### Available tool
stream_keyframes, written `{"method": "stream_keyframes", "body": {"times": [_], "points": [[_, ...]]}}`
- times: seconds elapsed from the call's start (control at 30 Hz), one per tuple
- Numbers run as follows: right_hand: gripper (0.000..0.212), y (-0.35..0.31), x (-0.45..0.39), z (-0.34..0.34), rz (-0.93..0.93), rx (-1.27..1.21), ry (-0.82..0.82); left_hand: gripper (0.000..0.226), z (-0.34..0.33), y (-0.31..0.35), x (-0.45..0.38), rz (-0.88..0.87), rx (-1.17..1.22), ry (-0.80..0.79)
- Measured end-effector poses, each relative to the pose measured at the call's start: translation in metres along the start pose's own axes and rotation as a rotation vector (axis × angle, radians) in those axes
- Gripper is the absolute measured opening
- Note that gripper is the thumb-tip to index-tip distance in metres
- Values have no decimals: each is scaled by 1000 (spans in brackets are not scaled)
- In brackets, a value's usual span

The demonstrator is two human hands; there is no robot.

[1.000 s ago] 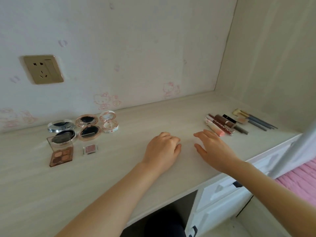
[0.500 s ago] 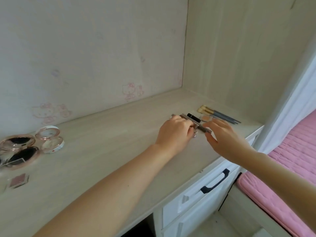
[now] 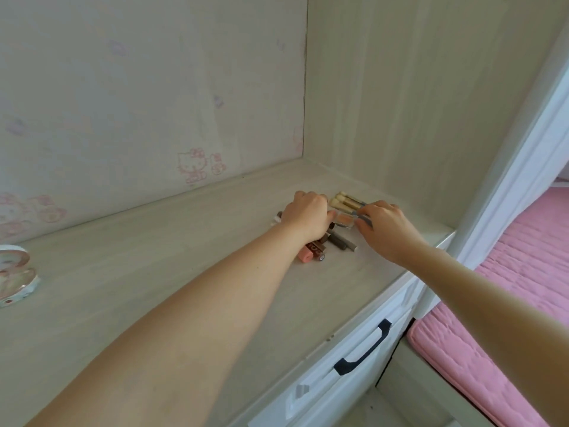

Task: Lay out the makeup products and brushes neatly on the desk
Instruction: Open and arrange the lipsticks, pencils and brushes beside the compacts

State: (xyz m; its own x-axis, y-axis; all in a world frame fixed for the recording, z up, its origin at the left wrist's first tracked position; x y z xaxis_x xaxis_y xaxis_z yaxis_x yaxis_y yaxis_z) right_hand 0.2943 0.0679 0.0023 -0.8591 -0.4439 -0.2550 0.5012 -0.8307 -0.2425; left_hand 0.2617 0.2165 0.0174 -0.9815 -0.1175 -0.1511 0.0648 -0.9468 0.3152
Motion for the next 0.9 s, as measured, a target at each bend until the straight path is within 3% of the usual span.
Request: {"method": "stream_keyframes", "body": {"times": [0.33, 0.67, 0.9], "points": [[47, -6, -5, -11, -30, -14, -6, 36, -17, 10, -17, 88, 8, -102], [50, -2, 2, -5, -115, -188, 69, 29, -21, 13, -8, 101, 266, 38], [27, -5, 13, 5, -83, -358, 203, 13, -6, 22, 8, 31, 442, 232]]}}
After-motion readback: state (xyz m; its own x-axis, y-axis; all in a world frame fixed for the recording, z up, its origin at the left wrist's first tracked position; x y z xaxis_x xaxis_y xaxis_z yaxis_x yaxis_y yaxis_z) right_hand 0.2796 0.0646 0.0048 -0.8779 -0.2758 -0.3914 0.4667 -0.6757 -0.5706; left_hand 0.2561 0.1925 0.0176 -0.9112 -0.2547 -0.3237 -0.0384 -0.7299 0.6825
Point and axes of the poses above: each hand's wrist, its own x-axis away from the middle knuckle, its own z-axis out of the back of the hand, y = z × x, the point moved 5 cm from there along -x, towards the middle knuckle, and after that the axes turned 1 degree about y, right-handed, at the moved point
